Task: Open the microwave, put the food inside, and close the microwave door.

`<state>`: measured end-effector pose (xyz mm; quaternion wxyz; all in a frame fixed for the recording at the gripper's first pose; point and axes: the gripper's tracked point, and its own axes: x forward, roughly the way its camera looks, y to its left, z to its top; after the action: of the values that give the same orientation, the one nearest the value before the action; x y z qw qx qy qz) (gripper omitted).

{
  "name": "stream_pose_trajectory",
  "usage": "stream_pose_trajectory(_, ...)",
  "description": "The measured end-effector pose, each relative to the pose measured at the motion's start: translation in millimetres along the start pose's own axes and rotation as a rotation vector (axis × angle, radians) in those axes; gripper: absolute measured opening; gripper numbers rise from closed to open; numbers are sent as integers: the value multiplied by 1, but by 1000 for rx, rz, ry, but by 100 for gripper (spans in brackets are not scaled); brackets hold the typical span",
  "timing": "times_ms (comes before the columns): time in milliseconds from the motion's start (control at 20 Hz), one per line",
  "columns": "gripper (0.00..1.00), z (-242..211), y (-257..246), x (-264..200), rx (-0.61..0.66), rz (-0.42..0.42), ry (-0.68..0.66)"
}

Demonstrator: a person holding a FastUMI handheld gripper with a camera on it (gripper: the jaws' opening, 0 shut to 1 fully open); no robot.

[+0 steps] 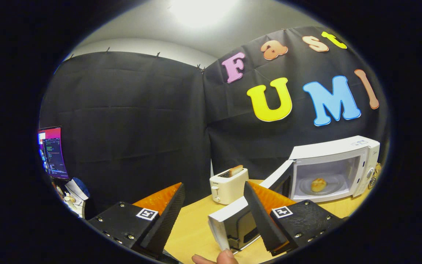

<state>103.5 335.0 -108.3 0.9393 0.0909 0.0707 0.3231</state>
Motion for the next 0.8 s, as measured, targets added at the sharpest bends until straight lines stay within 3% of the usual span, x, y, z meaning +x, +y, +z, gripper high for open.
stream_pose_trajectory(150,97,-24,24,13,-58,22,22)
stream_pose_trajectory(450,98,-38,47,34,-275,0,-80)
stream_pose_trajectory(800,98,-61,66,54,-188,53,-11)
